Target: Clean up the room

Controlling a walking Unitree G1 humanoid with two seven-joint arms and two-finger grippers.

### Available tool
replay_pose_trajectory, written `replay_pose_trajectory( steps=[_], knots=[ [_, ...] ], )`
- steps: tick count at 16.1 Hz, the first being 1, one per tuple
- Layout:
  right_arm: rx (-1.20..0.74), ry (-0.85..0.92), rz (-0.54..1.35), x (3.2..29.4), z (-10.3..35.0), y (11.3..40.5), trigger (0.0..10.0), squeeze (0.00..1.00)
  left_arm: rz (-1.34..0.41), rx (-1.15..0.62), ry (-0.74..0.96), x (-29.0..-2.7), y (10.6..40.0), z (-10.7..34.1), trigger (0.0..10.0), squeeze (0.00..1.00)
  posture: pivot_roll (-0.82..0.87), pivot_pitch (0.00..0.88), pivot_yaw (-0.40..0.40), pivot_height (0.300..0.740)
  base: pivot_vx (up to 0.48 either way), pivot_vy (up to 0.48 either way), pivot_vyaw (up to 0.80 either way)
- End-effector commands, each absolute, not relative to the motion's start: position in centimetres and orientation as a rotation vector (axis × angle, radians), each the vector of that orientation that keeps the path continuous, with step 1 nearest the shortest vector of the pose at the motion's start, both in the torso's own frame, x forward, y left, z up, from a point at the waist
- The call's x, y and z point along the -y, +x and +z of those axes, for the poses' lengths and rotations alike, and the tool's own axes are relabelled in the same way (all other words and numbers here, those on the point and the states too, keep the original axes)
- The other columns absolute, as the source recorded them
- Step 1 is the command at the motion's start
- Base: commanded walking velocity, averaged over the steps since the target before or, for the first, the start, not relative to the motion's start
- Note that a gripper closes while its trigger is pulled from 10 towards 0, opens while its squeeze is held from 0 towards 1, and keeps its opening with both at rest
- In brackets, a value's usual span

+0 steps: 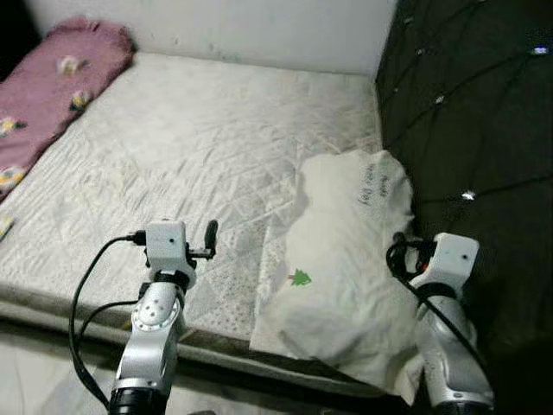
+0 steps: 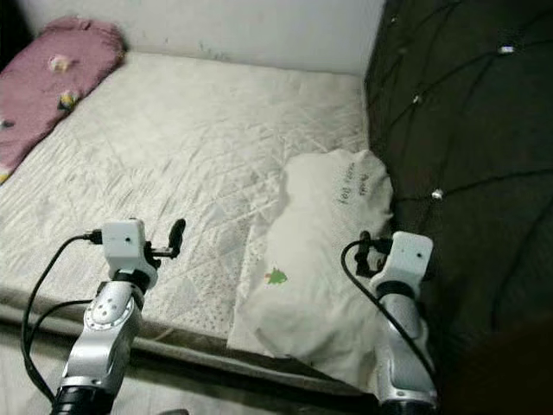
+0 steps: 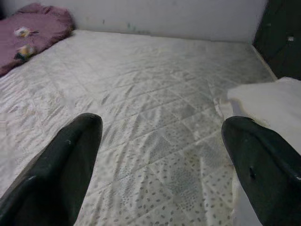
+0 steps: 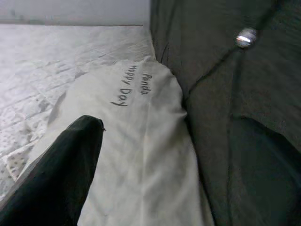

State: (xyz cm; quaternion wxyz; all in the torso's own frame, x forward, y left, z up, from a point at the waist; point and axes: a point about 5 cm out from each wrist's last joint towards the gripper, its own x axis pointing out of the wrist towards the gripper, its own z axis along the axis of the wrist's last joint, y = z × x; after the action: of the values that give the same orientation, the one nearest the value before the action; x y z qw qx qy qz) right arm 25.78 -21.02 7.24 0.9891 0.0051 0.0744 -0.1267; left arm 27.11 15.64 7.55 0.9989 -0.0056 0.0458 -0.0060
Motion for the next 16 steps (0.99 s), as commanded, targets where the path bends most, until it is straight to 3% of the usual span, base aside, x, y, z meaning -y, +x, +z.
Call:
replay_pose_trajectory(
  steps=[1, 4, 16],
  knots=[
    [-0.155, 0.001, -0.236, 20.61, 7.15, 25.98, 10.0, 0.0, 0.004, -0.097, -0.008, -16.29, 27.04, 7.65, 10.0, 0.0, -0.04, 0.0, 0.016, 0.74, 0.0, 0.255, 0.0],
    [-0.158, 0.001, -0.24, 20.72, 7.04, 26.14, 10.0, 0.0, -0.006, -0.099, -0.014, -15.87, 27.13, 7.62, 10.0, 0.0, -0.05, 0.0, 0.019, 0.74, 0.0, 0.255, 0.0],
    [-0.153, -0.006, -0.24, 20.85, 7.05, 26.58, 10.0, 0.0, -0.015, -0.096, -0.011, -15.81, 27.34, 7.76, 10.0, 0.0, -0.05, 0.0, 0.015, 0.74, 0.0, 0.311, -0.73]
  ],
)
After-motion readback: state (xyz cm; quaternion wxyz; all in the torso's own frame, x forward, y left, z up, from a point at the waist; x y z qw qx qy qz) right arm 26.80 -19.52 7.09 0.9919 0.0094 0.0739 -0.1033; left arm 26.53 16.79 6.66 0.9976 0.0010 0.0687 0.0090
